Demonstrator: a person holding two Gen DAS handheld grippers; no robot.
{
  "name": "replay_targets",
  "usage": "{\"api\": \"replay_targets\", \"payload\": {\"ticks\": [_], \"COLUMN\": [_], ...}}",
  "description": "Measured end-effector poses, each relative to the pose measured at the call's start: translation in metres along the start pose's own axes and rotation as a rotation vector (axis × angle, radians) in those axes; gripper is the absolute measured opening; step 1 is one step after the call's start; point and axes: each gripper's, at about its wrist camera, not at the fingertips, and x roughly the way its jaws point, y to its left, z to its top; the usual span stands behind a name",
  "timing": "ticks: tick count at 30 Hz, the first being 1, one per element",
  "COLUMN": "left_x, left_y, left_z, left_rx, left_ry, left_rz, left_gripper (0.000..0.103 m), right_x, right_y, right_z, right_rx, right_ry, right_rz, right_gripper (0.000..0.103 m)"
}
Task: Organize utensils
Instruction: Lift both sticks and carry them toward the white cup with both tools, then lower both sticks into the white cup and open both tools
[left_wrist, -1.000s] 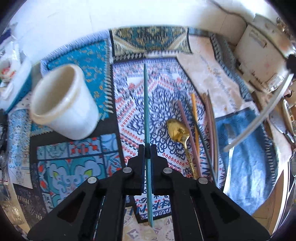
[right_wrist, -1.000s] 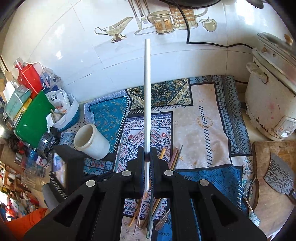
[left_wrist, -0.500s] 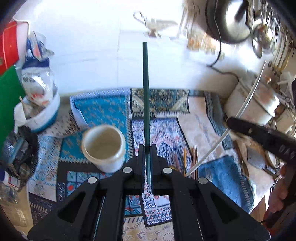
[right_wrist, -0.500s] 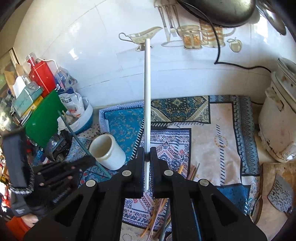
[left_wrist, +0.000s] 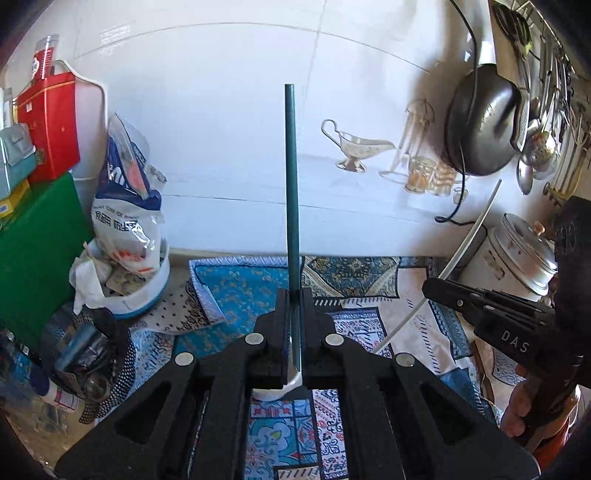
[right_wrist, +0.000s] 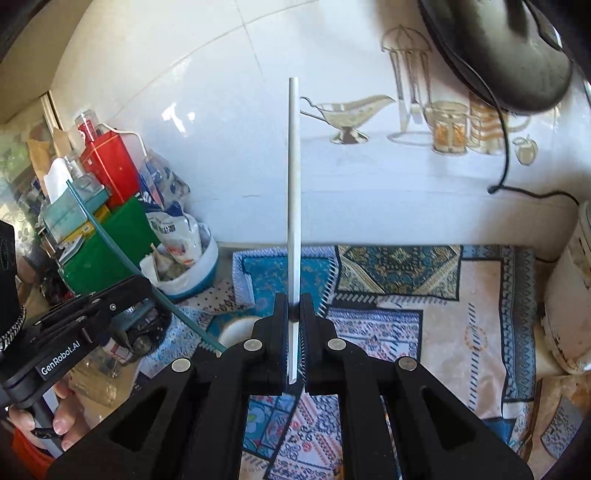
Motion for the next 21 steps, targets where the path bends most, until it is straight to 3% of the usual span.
{"api": "replay_targets", "payload": {"ticks": [8, 21], "left_x": [0.022, 0.087], "left_y": [0.022, 0.048], "left_z": [0.0, -0.032], "left_rx": [-0.013, -0.039], "left_ry": [0.034, 0.177], "left_rz": [0.014, 0.022], "left_gripper": [0.003, 0.003], "right_x": [0.036, 0.113], "right_y": [0.026, 0.038], "right_z": [0.014, -0.017], "right_rx": [-0.039, -0.06], "right_ry": [0.002, 0.18], "right_rz": [0.043, 0.014], "right_gripper": [0.005, 0.005]}}
